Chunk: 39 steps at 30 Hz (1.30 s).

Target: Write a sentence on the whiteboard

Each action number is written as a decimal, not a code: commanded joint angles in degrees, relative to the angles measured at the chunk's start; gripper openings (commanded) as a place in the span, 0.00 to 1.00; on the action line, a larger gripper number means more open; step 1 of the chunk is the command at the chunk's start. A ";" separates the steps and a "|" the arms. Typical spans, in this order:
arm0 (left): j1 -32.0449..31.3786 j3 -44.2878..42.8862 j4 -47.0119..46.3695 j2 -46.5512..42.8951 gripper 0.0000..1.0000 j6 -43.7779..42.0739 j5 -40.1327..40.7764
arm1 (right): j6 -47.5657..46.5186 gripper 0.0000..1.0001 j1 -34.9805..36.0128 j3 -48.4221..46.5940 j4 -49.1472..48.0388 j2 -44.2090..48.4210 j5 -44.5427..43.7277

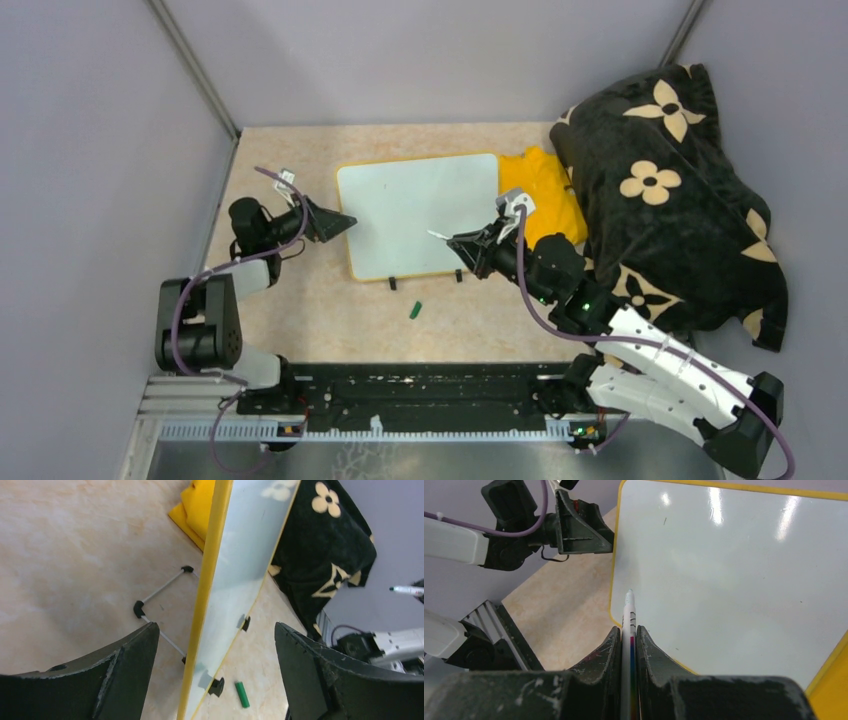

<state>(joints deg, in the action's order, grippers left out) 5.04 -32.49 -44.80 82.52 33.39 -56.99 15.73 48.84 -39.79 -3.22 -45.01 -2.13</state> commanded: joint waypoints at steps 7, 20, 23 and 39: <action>0.50 2.69 -29.27 11.64 0.82 12.32 -12.53 | 1.02 0.00 -0.32 -4.07 -5.39 -2.89 1.63; 0.50 4.98 -47.48 20.10 0.59 17.46 -12.27 | 2.37 0.00 -0.24 -5.17 -7.60 -7.09 2.94; 0.56 5.07 -49.66 21.38 0.51 18.25 -12.11 | 2.79 0.00 -0.15 -5.53 -8.21 -8.22 3.64; 0.51 4.97 -56.54 26.20 0.23 21.04 -10.90 | 1.48 0.00 2.67 -10.96 -8.48 -15.85 -1.99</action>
<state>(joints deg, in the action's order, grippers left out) 5.30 -27.92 -88.53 107.92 54.37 -67.77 18.11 50.04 -45.76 -8.56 -59.24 -0.43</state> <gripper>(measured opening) 0.256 0.122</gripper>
